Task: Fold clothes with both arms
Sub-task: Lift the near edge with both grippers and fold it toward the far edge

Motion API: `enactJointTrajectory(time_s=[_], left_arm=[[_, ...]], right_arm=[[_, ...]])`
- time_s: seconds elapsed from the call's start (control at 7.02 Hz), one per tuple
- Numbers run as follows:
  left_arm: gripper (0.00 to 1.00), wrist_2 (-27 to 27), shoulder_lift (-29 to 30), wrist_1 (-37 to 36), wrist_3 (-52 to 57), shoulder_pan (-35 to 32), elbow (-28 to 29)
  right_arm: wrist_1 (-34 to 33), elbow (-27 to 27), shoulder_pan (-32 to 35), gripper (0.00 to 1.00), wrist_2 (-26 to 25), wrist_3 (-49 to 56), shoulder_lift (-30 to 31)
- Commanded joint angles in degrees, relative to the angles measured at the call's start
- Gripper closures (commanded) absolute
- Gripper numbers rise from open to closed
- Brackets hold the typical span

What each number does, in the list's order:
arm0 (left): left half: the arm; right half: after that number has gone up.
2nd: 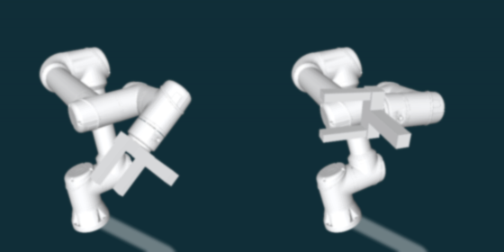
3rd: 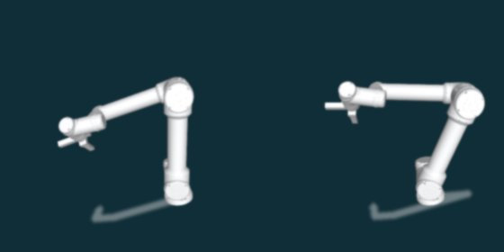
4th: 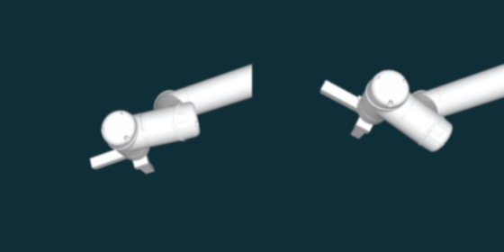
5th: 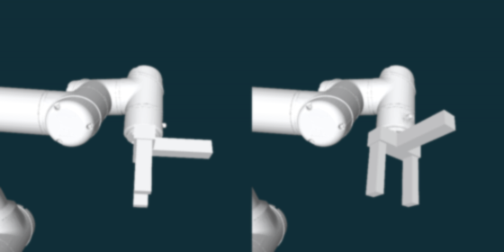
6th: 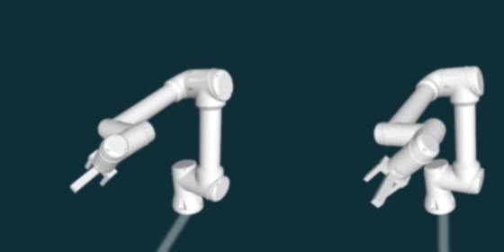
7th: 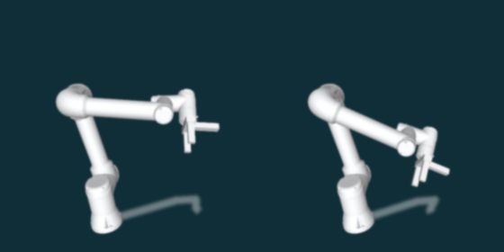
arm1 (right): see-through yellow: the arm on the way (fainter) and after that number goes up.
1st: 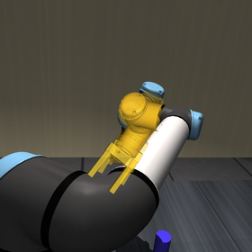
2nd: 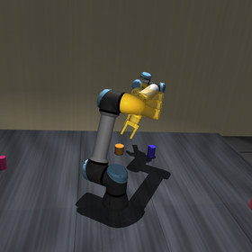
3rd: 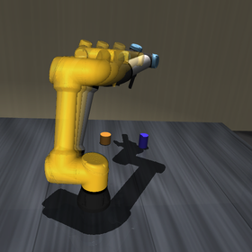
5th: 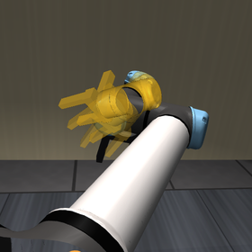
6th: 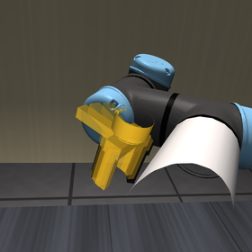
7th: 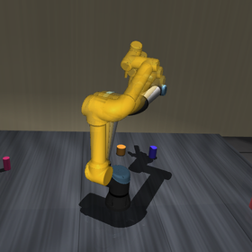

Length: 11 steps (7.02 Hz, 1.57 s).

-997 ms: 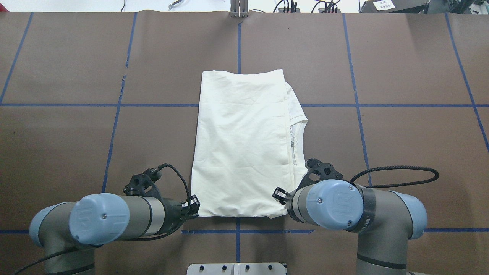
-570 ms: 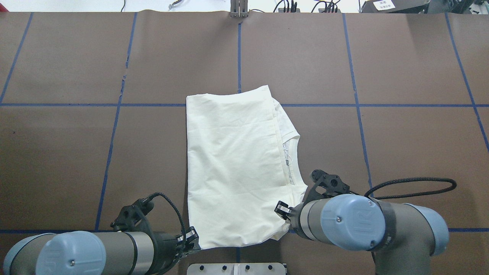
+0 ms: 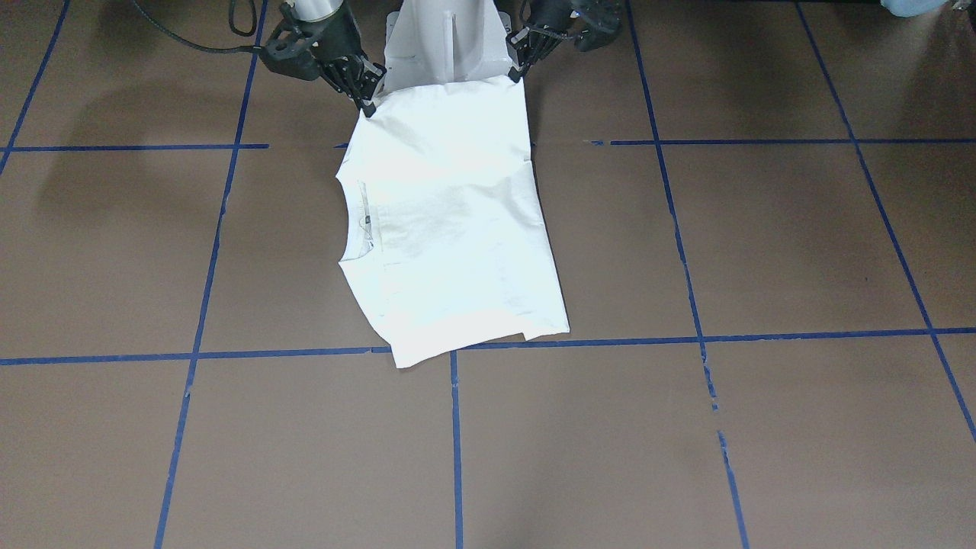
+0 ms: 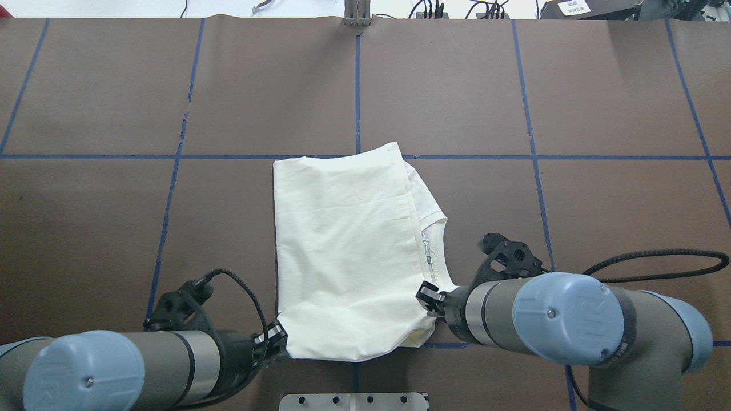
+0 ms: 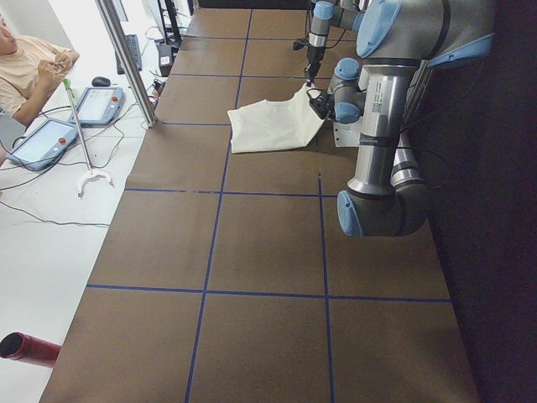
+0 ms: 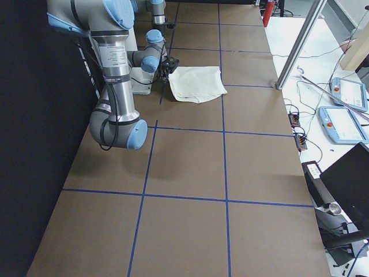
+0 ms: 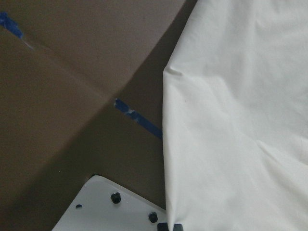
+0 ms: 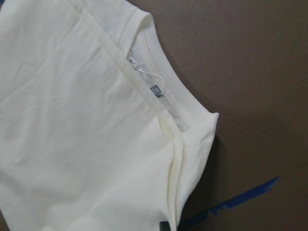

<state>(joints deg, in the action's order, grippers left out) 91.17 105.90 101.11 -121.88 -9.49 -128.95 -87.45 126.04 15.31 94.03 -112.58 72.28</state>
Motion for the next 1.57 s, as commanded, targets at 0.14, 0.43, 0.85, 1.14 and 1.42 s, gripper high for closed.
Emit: enactJointTrajectory(time_s=[0.14,0.43,0.85,1.14,1.42], left_arm=[[1.00,2.5,9.0,-5.1,13.6,-12.5,7.6],[1.00,2.4,12.5,-3.2,18.3,-16.7,15.9],[1.00,2.3,12.8,7.0,23.2,-22.3,27.0],[1.00,2.3,13.5,12.5,23.5,-23.6,32.6],[1.00,2.3,14.8,13.1,23.4,-24.0,34.8]], right_arm=[[0.6,-12.4,13.6,1.00,5.5,4.0,-8.5],[0.8,-20.1,17.2,1.00,7.6,6.2,-13.5],[9.3,-38.2,19.9,1.00,9.3,7.8,-21.9],[13.3,-45.8,21.4,1.00,11.0,10.3,-24.5],[16.1,-48.3,21.8,1.00,11.0,11.0,-25.0]])
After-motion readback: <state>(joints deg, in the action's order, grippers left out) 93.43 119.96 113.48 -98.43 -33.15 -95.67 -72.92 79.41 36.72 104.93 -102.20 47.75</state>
